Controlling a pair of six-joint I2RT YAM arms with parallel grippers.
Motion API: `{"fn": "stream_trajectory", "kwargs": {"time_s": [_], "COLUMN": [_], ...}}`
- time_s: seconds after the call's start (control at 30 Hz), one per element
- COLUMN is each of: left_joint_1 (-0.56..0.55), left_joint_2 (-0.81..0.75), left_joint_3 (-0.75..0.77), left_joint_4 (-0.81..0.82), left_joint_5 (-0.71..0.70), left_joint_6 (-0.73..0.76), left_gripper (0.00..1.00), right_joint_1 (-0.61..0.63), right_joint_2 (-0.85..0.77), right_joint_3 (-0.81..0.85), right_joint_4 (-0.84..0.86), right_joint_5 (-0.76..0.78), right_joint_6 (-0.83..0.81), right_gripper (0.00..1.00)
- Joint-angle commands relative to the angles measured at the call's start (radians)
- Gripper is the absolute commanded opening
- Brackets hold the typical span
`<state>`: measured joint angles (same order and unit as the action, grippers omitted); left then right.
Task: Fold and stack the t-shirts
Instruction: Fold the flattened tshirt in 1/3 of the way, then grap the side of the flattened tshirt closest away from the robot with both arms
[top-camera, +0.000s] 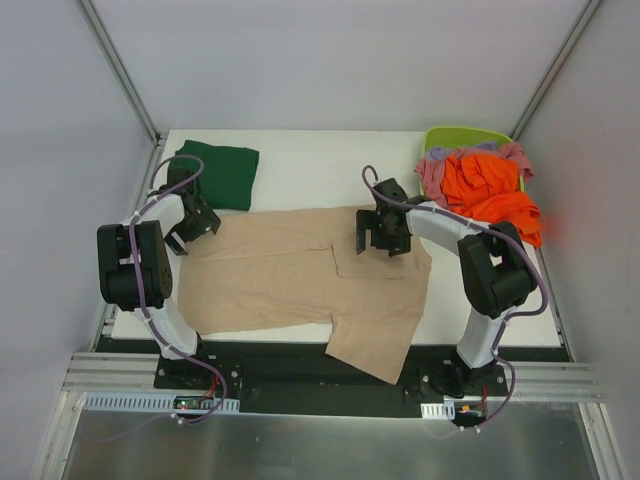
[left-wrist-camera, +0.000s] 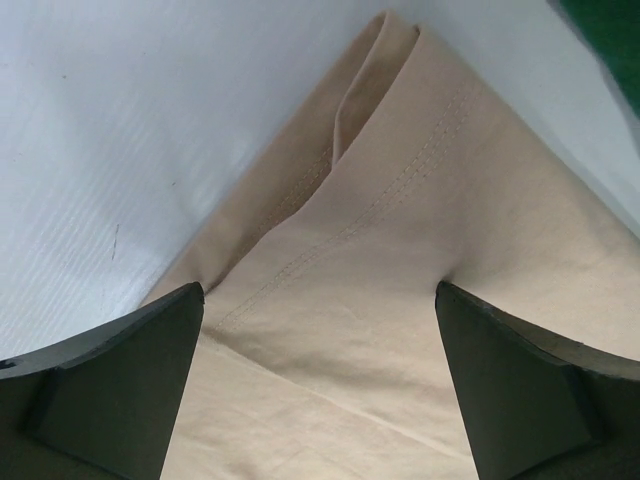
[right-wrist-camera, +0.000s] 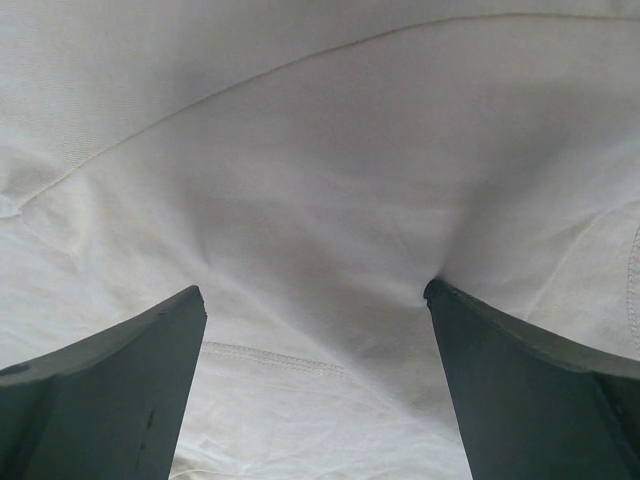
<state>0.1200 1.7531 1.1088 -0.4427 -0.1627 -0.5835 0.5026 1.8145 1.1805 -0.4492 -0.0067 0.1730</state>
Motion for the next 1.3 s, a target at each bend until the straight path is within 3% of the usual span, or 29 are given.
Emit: {"fn": "stream_trajectory", "kwargs": {"time_s": [0.0, 0.13, 0.27, 0.5, 0.67, 0.83, 0.93, 1.03, 1.13, 1.27], "left_joint_1": [0.01, 0.01, 0.009, 0.007, 0.006, 0.001, -0.005, -0.008, -0.01, -0.011], "left_joint_2": [-0.026, -0.07, -0.214, -0.645, -0.938, -1.177, -1.193, -1.091, -0.994, -0.98], "left_joint_3": [0.029, 0.052, -0.013, -0.37, -0.579, -0.668, -0.673, -0.669, -0.664, -0.681], "left_joint_4": [-0.036, -0.056, -0.067, -0.094, -0.244, -0.458, -0.465, -0.487, -0.505, -0.514], "left_joint_5": [-0.032, -0.046, -0.047, -0.037, -0.077, -0.098, -0.04, -0.006, -0.02, -0.031], "left_joint_6": [0.001, 0.001, -0.024, -0.174, -0.352, -0.547, -0.55, -0.569, -0.601, -0.662], "left_gripper": [0.99, 0.99, 0.99, 0.99, 0.99, 0.97, 0.91, 0.88, 0.79, 0.7], "right_joint_1": [-0.015, -0.01, 0.022, 0.067, 0.068, 0.067, 0.065, 0.062, 0.051, 0.031], "right_joint_2": [0.029, -0.035, -0.164, -0.458, -0.584, -0.612, -0.607, -0.601, -0.598, -0.593], "right_joint_3": [0.042, 0.051, 0.007, -0.246, -0.376, -0.403, -0.413, -0.423, -0.43, -0.433], "right_joint_4": [0.027, 0.0, -0.023, 0.018, 0.044, 0.055, 0.076, 0.083, 0.087, 0.087], "right_joint_5": [-0.056, -0.041, 0.039, 0.059, 0.018, -0.036, -0.068, -0.091, -0.102, -0.108], "right_joint_6": [-0.038, -0.038, -0.044, 0.034, 0.063, 0.057, 0.051, 0.048, 0.048, 0.045], "right_gripper": [0.96, 0.96, 0.96, 0.96, 0.96, 0.96, 0.96, 0.96, 0.96, 0.96]}}
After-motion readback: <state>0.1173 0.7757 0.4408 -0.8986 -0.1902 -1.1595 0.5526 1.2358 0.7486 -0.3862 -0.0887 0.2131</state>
